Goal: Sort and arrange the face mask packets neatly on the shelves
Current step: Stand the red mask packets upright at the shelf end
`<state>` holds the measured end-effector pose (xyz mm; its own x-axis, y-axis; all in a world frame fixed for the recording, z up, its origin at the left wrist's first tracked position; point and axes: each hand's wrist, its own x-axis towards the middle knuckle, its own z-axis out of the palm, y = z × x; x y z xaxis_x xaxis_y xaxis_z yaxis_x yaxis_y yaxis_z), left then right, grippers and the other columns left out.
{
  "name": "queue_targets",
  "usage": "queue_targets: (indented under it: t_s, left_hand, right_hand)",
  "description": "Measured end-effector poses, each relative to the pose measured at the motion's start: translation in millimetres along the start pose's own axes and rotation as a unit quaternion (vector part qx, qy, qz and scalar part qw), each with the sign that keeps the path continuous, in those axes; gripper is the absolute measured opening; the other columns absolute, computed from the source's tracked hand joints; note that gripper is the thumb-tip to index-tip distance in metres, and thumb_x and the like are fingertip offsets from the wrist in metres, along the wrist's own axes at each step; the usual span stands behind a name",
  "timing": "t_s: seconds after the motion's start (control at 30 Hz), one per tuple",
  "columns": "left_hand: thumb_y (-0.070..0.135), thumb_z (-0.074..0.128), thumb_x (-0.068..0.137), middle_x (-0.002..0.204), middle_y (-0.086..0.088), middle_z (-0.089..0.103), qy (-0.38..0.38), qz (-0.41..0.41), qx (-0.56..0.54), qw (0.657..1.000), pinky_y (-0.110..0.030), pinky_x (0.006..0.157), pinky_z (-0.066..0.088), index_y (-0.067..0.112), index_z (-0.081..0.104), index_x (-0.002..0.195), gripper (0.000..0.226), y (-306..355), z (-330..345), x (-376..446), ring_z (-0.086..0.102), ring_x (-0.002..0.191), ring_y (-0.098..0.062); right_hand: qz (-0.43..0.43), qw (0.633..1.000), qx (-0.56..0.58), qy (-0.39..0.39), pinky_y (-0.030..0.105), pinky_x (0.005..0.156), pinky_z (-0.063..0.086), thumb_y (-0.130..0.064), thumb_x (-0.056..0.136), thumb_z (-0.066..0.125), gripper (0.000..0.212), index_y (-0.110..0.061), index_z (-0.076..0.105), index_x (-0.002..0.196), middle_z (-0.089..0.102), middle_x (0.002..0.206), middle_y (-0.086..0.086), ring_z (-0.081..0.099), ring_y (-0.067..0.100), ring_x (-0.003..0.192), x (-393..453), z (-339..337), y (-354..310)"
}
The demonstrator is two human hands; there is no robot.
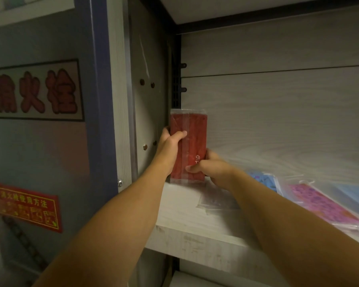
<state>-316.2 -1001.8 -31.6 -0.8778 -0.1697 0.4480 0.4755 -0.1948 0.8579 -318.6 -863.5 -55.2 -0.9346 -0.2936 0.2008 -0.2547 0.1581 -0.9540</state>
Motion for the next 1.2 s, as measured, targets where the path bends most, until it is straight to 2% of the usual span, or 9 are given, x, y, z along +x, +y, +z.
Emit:
queue_targets:
  t_s: [0.17, 0.3, 0.4, 0.5, 0.67, 0.77, 0.9, 1.03, 1.2]
  left_hand:
    - [0.011, 0.059, 0.096, 0.113, -0.011, 0.071, -0.017, 0.008, 0.022, 1.000, -0.049, 0.086, 0.059, 0.016, 0.057, 0.125, 0.030, -0.8, 2.1, 1.7, 0.071, 0.101, -0.028]
    - [0.012, 0.060, 0.095, 0.115, -0.009, 0.070, -0.016, 0.015, 0.015, 1.000, -0.047, 0.084, 0.059, 0.018, 0.056, 0.123, 0.028, 0.3, 1.4, 1.3, 0.071, 0.102, -0.027]
    - [0.017, 0.062, 0.094, 0.113, -0.009, 0.070, -0.004, 0.009, 0.014, 1.000, -0.045, 0.082, 0.059, 0.017, 0.054, 0.125, 0.032, 0.1, -0.3, 0.0, 0.070, 0.101, -0.027]
    - [0.018, 0.063, 0.092, 0.113, -0.010, 0.070, 0.000, -0.012, 0.010, 1.000, -0.052, 0.086, 0.059, 0.018, 0.055, 0.124, 0.033, 0.0, -1.3, -0.4, 0.070, 0.101, -0.029]
    - [0.009, 0.059, 0.096, 0.110, -0.010, 0.071, -0.015, -0.024, 0.050, 0.998, -0.045, 0.079, 0.061, 0.014, 0.058, 0.127, 0.031, 0.1, 0.9, -1.2, 0.072, 0.095, -0.027]
    - [0.010, 0.057, 0.099, 0.113, -0.010, 0.070, -0.020, -0.022, 0.056, 0.998, -0.044, 0.081, 0.061, 0.014, 0.056, 0.129, 0.030, 1.0, 1.2, -1.9, 0.071, 0.099, -0.027]
    - [0.008, 0.057, 0.097, 0.112, -0.009, 0.071, -0.019, -0.016, 0.037, 0.999, -0.048, 0.083, 0.060, 0.017, 0.056, 0.126, 0.030, 2.1, 1.7, -1.6, 0.071, 0.097, -0.026]
    - [0.008, 0.057, 0.093, 0.111, -0.012, 0.069, -0.004, -0.025, 0.043, 0.999, -0.056, 0.086, 0.058, 0.020, 0.057, 0.118, 0.028, 0.7, 0.8, -0.6, 0.070, 0.098, -0.032]
    - [0.006, 0.055, 0.096, 0.112, -0.010, 0.068, -0.002, -0.027, 0.044, 0.999, -0.050, 0.083, 0.059, 0.021, 0.056, 0.118, 0.026, -0.6, -0.7, 1.3, 0.069, 0.099, -0.030]
  right_hand:
    - [-0.017, 0.998, 0.012, 0.065, 0.038, 0.093, 0.058, 0.008, 0.085, 0.069, 0.053, -0.009, 0.053, 0.133, 0.070, 0.114, 0.007, 0.070, 0.022, 0.103, 2.7, 0.7, 0.9]
    - [-0.026, 0.998, 0.011, 0.061, 0.038, 0.092, 0.059, 0.006, 0.083, 0.072, 0.054, -0.010, 0.055, 0.132, 0.072, 0.113, 0.005, 0.071, 0.020, 0.102, 4.1, -0.1, -0.8]
    - [-0.014, 1.000, 0.013, 0.001, 0.037, 0.093, 0.058, -0.005, 0.073, 0.080, 0.069, -0.014, 0.049, 0.134, 0.072, 0.118, 0.004, 0.071, 0.019, 0.105, 2.2, -0.1, -1.8]
    - [0.014, 1.000, 0.003, -0.004, 0.041, 0.099, 0.055, -0.006, 0.068, 0.082, 0.082, -0.018, 0.036, 0.136, 0.066, 0.124, 0.003, 0.066, 0.022, 0.111, 0.6, 0.6, 1.1]
    - [0.030, 0.999, -0.027, 0.032, 0.044, 0.099, 0.055, 0.003, 0.073, 0.077, 0.069, -0.013, 0.046, 0.132, 0.066, 0.121, 0.006, 0.066, 0.025, 0.111, 2.0, 2.5, 4.2]
    - [0.021, 0.998, -0.037, 0.045, 0.043, 0.099, 0.055, 0.010, 0.082, 0.072, 0.048, -0.019, 0.054, 0.114, 0.069, 0.112, 0.005, 0.067, 0.025, 0.109, -0.1, 2.1, 1.0]
    - [0.001, 0.997, -0.043, 0.058, 0.044, 0.101, 0.053, 0.010, 0.081, 0.074, 0.050, -0.021, 0.053, 0.113, 0.068, 0.113, 0.005, 0.066, 0.026, 0.111, -1.7, -0.5, -2.1]
    - [0.028, 0.998, -0.059, 0.009, 0.032, 0.089, 0.055, 0.008, 0.082, 0.072, 0.039, -0.020, 0.061, 0.107, 0.071, 0.103, 0.000, 0.068, 0.021, 0.103, -5.8, -1.6, -4.2]
    - [0.073, 0.992, -0.097, -0.042, 0.033, 0.097, 0.050, -0.001, 0.080, 0.073, 0.032, -0.024, 0.068, 0.100, 0.074, 0.110, 0.001, 0.067, 0.019, 0.106, -7.1, -3.9, -6.1]
